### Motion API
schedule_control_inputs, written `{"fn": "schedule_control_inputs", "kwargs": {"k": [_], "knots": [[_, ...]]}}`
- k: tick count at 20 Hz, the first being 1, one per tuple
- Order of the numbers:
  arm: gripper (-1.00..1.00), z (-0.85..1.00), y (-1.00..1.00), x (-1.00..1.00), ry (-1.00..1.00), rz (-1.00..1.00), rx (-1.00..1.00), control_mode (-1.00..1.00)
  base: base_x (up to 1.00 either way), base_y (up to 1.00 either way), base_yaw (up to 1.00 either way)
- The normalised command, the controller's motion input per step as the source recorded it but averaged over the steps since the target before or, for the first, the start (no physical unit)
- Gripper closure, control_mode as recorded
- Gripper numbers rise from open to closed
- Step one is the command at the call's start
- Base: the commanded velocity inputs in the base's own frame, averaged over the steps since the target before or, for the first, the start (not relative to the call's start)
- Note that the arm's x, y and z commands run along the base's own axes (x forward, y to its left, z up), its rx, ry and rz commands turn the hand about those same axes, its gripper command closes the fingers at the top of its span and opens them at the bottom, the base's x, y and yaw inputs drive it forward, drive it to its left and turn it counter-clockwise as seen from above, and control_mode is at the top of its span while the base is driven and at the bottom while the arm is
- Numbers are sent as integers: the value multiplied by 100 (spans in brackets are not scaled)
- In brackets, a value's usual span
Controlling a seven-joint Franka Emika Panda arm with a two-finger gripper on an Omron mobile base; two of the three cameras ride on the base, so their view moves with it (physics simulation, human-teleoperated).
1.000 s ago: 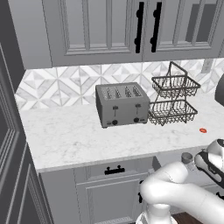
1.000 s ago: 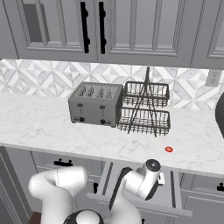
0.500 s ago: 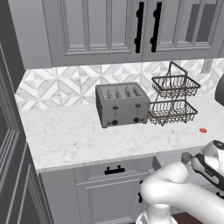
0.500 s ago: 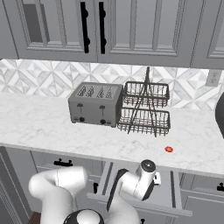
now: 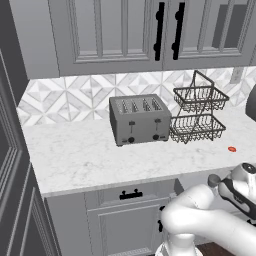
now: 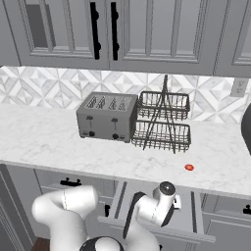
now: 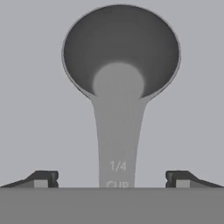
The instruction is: Pick the measuring cup from the drawer and place it on the counter.
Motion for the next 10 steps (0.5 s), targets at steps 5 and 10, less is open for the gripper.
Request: {"fn": "schedule_control_inputs", "kwargs": {"k": [5, 10], "knots": [[100, -8, -1, 0, 0, 0, 0, -100, 0, 0, 0], [100, 0, 0, 0, 0, 0, 0, -100, 0, 0, 0]]}}
